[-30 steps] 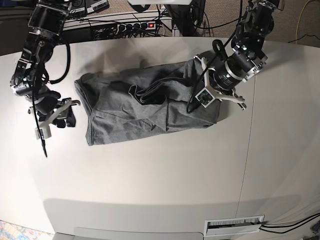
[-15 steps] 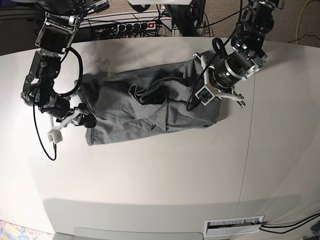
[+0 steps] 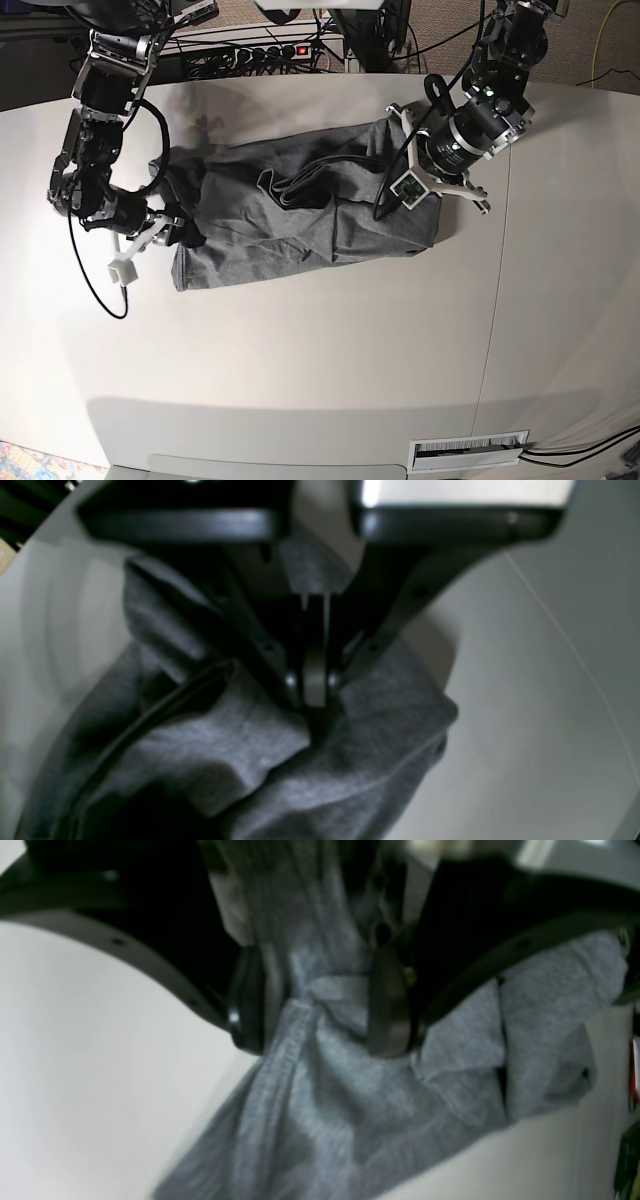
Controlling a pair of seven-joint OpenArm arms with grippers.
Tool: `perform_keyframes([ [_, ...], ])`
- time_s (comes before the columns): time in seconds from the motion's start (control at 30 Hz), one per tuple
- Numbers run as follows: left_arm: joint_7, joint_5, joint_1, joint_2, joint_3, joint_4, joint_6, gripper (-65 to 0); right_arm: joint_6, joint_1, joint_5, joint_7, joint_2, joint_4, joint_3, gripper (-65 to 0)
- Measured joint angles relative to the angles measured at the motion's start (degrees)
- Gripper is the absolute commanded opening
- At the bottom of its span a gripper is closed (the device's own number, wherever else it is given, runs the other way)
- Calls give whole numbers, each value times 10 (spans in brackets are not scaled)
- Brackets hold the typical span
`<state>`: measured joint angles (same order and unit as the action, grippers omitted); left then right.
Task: Fold the T-shirt properly
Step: 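Reach the right gripper to the bundle's other end and grasp it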
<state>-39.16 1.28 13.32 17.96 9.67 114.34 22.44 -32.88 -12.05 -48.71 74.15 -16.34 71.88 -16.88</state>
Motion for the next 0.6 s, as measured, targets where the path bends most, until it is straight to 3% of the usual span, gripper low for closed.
perform_keyframes([
  [0.23,6,0,0,0,0,0,0,-650,-2,-5,-7,-20,0,2,125,-326],
  [0.3,7,0,3,0,0,0,0,-650,-5,-7,2,-23,0,3,133,-390],
  [0.43,6,-14,13,0,0,0,0,-650,-4,-6,23,-9,1,4,124,-639],
  [0.6,12,-15,19,0,0,0,0,-650,-4,-8,24,31,3,5,68,-650],
])
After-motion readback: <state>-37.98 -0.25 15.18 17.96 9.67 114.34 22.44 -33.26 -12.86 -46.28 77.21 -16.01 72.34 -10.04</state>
